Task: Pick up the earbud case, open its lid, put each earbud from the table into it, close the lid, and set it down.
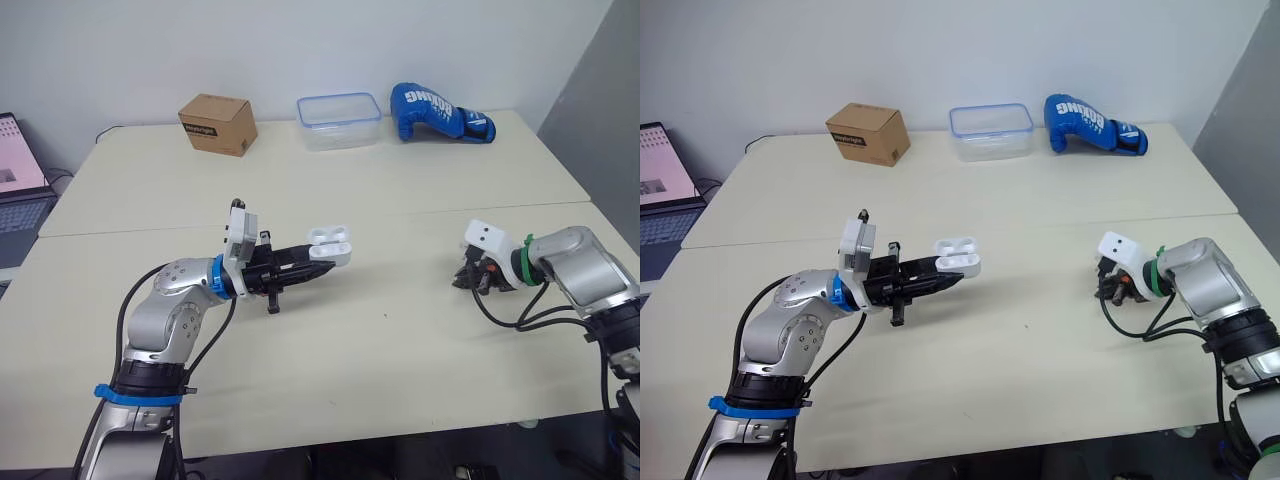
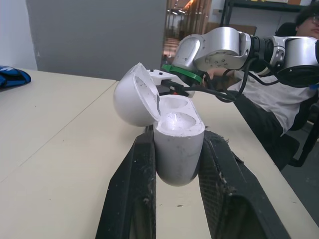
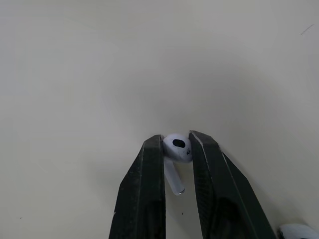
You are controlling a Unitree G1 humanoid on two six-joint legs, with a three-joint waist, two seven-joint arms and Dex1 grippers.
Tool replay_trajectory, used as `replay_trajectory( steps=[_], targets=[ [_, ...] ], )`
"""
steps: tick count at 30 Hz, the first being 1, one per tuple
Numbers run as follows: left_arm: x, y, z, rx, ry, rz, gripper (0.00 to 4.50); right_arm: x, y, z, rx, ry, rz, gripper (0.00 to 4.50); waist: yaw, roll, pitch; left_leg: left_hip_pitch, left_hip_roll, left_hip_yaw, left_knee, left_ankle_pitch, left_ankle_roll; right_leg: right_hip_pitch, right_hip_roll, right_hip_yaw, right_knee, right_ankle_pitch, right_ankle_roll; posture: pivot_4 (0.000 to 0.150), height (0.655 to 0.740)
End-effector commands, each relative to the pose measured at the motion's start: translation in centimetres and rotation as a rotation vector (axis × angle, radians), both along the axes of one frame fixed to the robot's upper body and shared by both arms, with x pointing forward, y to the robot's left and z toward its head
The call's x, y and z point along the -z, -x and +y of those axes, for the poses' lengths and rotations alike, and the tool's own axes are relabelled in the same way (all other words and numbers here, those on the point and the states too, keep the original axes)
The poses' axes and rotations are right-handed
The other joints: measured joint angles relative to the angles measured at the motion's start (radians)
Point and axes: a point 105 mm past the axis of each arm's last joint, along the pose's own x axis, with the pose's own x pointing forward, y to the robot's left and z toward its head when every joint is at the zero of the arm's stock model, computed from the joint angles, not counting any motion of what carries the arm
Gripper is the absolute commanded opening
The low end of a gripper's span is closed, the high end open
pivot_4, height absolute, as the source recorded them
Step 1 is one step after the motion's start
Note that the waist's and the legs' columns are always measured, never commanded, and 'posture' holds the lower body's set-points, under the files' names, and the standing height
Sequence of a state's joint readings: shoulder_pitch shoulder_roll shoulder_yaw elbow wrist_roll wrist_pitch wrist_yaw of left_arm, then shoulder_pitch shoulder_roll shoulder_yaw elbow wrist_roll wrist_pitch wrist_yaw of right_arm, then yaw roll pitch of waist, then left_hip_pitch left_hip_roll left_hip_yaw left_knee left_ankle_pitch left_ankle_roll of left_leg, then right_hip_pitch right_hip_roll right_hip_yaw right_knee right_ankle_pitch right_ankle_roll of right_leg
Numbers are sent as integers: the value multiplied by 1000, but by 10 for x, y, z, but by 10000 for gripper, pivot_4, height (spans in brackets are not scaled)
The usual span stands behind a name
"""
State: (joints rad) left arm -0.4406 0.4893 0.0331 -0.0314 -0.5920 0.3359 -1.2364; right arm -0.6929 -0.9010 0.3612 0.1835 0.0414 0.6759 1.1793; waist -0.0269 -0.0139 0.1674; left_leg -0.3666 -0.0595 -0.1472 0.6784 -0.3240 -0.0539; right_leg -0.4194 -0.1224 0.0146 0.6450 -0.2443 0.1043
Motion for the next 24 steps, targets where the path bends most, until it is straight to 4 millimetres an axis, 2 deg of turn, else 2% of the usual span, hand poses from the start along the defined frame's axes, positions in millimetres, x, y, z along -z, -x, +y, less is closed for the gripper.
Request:
replay_trajectory(
  steps=[1, 5, 9, 15, 24],
  targets=[
    [-9, 5, 0, 22, 0, -53, 7710, -13, 18, 6, -146, 26, 10, 3754, 0, 0, 0, 0, 0, 0, 0, 0, 0, 0, 0, 0, 0, 0, 0, 1500, 7307],
    [-8, 4, 1, 24, -2, -54, 7710, -19, 39, 16, -300, 53, 27, 3754, -2, 0, 0, 0, 0, 1, 0, 0, 0, 0, 0, 0, 1, 0, 0, 1500, 7307],
    [-6, 5, -1, 27, -3, -57, 7710, -13, 50, 20, -386, 141, 35, 3754, -2, 0, 0, 0, 0, 1, 0, 0, 0, 0, 0, 0, 1, 0, 0, 1500, 7307],
    [-5, 4, -2, 29, -1, -60, 7710, 1, 51, 22, -446, 238, 20, 3754, -2, 0, 0, 0, 0, 1, 0, 0, 0, 0, 0, 0, 0, 0, 0, 1500, 7307],
    [-3, 5, 0, 23, -6, -61, 7710, 8, 51, 21, -457, 251, 31, 3754, -2, 0, 0, 0, 0, 1, 0, 0, 0, 0, 0, 0, 0, 0, 0, 1500, 7307]
  ],
)
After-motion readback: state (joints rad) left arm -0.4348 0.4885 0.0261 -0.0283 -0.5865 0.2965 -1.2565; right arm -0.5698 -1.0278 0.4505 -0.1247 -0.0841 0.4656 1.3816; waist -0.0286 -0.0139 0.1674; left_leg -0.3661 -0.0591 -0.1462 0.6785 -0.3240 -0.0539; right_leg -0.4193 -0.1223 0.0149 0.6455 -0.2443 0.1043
